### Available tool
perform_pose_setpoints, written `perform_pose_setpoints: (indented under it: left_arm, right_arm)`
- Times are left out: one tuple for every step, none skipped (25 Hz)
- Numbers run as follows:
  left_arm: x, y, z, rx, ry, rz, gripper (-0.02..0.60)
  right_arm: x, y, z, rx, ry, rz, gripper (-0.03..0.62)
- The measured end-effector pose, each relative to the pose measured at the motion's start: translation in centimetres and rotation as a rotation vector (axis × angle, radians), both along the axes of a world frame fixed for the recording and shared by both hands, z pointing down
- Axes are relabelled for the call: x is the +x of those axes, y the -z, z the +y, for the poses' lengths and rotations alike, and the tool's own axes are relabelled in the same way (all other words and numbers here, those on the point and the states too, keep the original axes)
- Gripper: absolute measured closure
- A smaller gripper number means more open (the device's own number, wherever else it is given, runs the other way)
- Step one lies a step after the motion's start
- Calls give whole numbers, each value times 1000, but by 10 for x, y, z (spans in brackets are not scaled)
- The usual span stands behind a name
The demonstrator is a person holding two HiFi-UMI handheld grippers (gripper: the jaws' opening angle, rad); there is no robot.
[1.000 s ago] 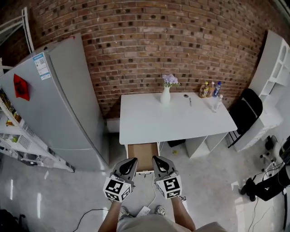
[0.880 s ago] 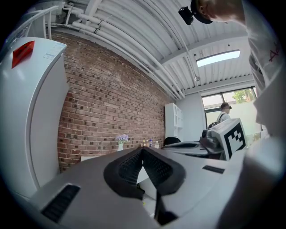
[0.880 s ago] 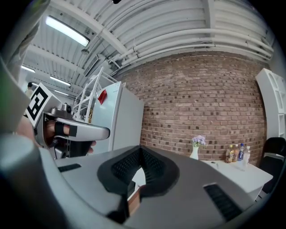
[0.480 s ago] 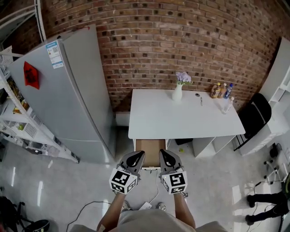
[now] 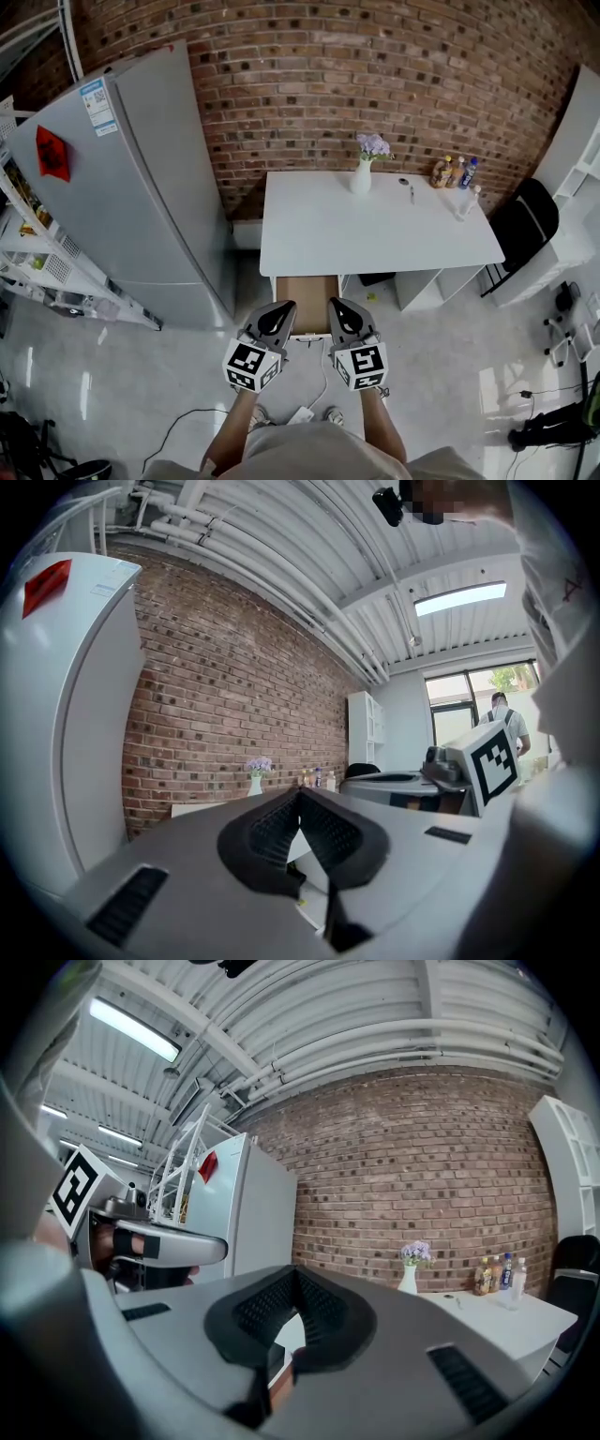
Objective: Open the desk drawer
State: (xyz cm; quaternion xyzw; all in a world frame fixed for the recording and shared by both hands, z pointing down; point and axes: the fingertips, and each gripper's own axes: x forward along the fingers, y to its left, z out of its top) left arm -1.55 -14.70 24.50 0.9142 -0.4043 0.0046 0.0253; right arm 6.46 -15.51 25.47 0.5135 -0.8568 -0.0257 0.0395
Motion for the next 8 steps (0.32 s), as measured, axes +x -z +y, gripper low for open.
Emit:
perform_pose_setpoints:
  left_arm:
    - [0,-1,0,-1,-1,1,569]
    - [1,-1,0,-1,-1,0,569]
    - [1,-2,0,1,-2,-4,569]
    - [2,-2,0,4,-2,-10,569]
    - [3,-3,0,7,-2,-16,569]
    - [3,-3,0,10,-2,-23,569]
    - [3,-4,0,12,-1,-29,569]
    - [4,-4,0,14,0,-36,569]
  right_arm:
    - [1,-1,0,-2,-1,1,577]
    - [1,-1,0,-4,-1,3,577]
    - [2,-2,0,-4,-1,4,577]
    - [2,-2,-1,-3,0,5,577]
    - [2,-1,-1,-1,2,5,577]
    - [2,0,-2,1,4,5,577]
    - [2,0,-2,3,6,5,577]
    - [1,1,-2,4,8,4,577]
